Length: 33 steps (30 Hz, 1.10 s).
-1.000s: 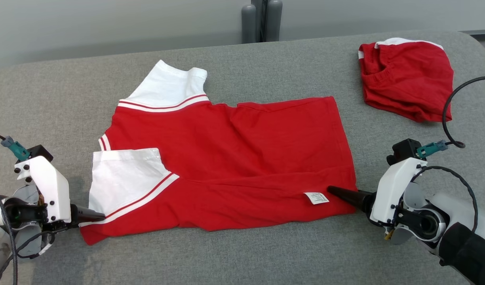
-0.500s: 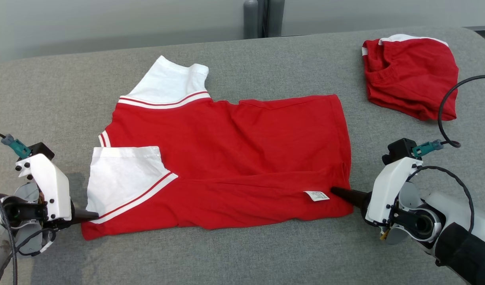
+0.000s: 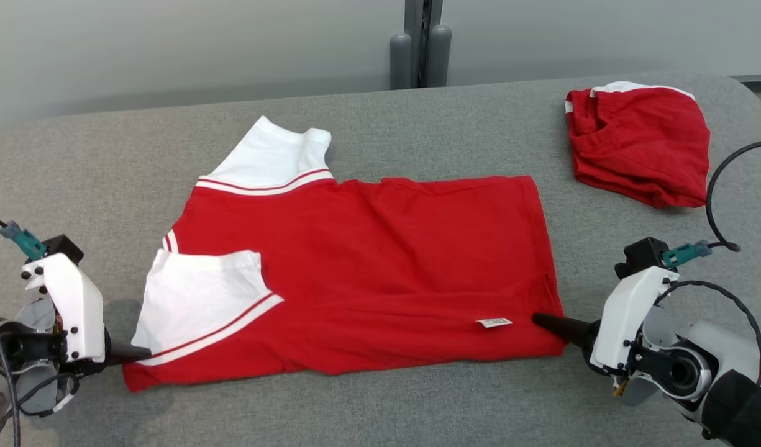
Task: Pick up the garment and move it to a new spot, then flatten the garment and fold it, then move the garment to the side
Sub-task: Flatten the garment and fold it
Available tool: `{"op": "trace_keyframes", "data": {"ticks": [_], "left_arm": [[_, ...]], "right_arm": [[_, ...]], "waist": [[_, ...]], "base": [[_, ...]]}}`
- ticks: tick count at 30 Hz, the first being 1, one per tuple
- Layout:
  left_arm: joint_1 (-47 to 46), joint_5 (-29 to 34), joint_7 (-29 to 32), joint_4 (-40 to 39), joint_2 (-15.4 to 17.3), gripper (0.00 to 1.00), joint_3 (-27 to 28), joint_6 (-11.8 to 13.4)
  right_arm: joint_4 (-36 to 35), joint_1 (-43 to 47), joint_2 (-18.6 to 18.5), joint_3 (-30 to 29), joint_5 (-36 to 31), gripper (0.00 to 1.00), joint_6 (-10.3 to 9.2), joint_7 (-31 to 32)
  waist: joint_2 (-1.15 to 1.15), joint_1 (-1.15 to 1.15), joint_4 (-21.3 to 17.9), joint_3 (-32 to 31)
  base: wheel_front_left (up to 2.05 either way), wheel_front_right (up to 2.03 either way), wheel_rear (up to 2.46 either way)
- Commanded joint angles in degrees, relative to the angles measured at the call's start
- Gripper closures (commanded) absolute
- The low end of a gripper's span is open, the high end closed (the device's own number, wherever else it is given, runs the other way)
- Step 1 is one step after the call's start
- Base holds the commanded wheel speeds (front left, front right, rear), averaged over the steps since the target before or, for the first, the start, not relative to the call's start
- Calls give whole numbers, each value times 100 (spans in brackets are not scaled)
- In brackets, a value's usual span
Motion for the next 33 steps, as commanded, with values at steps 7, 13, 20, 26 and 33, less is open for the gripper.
{"op": "trace_keyframes", "data": {"ticks": [7,13,20,26,33], "left_arm": [[482,-40,16,-460,321,100,-46,-46],[911,-80,-32,-1051,609,100,-82,65],[1407,-138,-159,-1863,929,100,-95,287],[1794,-162,-311,-2547,1180,100,-103,511],[2039,-201,-361,-2979,1329,100,-127,667]], "right_arm": [[-226,432,-341,-64,160,100,2,-58],[-521,807,-666,-68,237,100,2,-171],[-918,1205,-1010,-24,328,100,2,-386],[-1372,1511,-1379,62,326,100,2,-690],[-1685,1692,-1691,202,324,100,2,-852]], "waist": [[0,0,38,-245],[0,0,93,-411],[0,0,185,-510],[0,0,267,-556],[0,0,298,-558]], "base": [[0,0,0],[0,0,0],[0,0,0],[0,0,0],[0,0,0]]}}
